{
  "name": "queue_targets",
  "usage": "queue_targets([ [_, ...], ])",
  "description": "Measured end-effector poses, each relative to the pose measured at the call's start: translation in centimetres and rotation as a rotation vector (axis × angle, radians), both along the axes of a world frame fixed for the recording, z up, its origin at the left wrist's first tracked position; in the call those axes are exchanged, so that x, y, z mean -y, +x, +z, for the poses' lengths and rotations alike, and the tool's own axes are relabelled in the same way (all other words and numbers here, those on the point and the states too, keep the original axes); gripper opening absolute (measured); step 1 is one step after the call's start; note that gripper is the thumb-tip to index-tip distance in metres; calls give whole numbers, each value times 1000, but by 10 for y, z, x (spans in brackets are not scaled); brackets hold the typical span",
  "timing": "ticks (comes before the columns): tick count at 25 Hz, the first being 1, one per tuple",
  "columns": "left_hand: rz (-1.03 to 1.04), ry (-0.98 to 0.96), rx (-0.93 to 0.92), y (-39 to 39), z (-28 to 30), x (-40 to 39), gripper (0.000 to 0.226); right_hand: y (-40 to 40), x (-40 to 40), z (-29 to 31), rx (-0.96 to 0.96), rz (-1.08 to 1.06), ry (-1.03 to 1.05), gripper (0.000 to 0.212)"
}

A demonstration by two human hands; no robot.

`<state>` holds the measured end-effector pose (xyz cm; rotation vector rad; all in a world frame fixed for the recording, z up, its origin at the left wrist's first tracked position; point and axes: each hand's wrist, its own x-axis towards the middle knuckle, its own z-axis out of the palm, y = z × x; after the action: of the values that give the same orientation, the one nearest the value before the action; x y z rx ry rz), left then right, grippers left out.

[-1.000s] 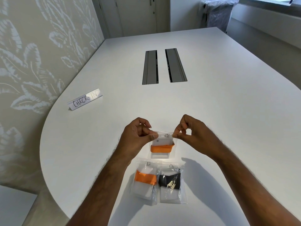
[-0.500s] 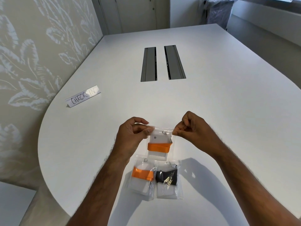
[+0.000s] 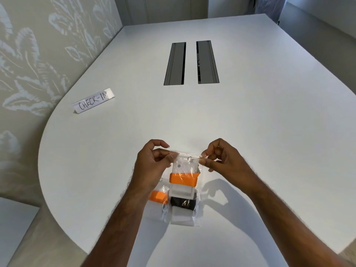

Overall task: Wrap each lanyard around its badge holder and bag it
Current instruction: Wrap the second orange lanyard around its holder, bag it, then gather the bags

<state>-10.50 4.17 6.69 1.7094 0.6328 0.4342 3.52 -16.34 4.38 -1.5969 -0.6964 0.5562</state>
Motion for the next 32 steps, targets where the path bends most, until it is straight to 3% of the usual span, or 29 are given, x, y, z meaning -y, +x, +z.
queue_targets([
  [6, 0, 117, -171, -7, -12, 19, 28, -18, 4, -27, -123, 220, -39, 43],
  [20, -7, 409, -333, -30, -34, 30, 20, -31, -1, -49, 98, 247, -309, 31],
  [22, -2, 431, -327, -30, -34, 28, 19, -35, 1, -47, 119, 209, -324, 43],
  [27, 62, 460, -269, -43, -37, 13, 23, -50, 6, -44, 150, 177, -500, 98],
  [32, 129, 259, -348, -70, -46, -11, 30, -55, 2, -46, 239, 174, -624, 105],
])
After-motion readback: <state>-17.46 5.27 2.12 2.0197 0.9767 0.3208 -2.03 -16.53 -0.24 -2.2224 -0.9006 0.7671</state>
